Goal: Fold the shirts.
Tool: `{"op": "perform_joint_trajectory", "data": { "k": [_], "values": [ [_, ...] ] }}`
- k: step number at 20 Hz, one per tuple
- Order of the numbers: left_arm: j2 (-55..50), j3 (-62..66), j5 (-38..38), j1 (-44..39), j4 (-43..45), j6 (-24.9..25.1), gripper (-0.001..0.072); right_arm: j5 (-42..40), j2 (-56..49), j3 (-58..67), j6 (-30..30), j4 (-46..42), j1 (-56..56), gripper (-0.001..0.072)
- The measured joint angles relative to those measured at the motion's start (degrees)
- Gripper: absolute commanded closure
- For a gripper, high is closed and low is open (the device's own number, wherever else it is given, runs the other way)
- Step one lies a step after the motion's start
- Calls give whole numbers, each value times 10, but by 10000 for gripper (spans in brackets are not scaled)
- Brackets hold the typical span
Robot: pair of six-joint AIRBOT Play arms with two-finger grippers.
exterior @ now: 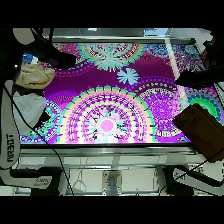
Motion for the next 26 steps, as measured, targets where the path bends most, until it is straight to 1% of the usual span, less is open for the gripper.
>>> {"op": "perform_joint_trajectory", "data": {
  "k": [4,5,6,7,8,9,10,12,15,17,19,22,26],
  "values": [
    [0,0,1,0,3,3,689,0,0,0,0,0,0,236],
    [-2,0,1,0,12,10,681,0,0,0,0,0,0,237],
    [-3,0,2,0,31,19,652,0,0,0,0,0,0,236],
    [-6,0,2,0,67,28,444,0,0,0,0,0,0,237],
    [-9,0,2,2,115,33,255,0,0,0,0,0,0,237],
    [-11,0,2,7,161,35,180,0,0,0,0,0,0,236],
    [-14,0,5,20,209,30,182,0,0,0,0,0,0,236],
    [-19,-2,16,66,268,-1,182,0,0,0,0,0,0,236],
    [-25,-27,26,164,291,-49,182,0,0,0,0,0,0,237],
    [-26,-66,26,240,273,-73,182,0,0,0,0,0,0,237],
    [-27,-116,28,315,240,-86,182,-11,0,0,0,2,0,236],
    [-28,-178,50,415,206,-98,182,-51,0,0,2,10,0,236],
    [-30,-209,81,522,176,-103,181,-75,0,0,30,24,0,236]
  ]
}}
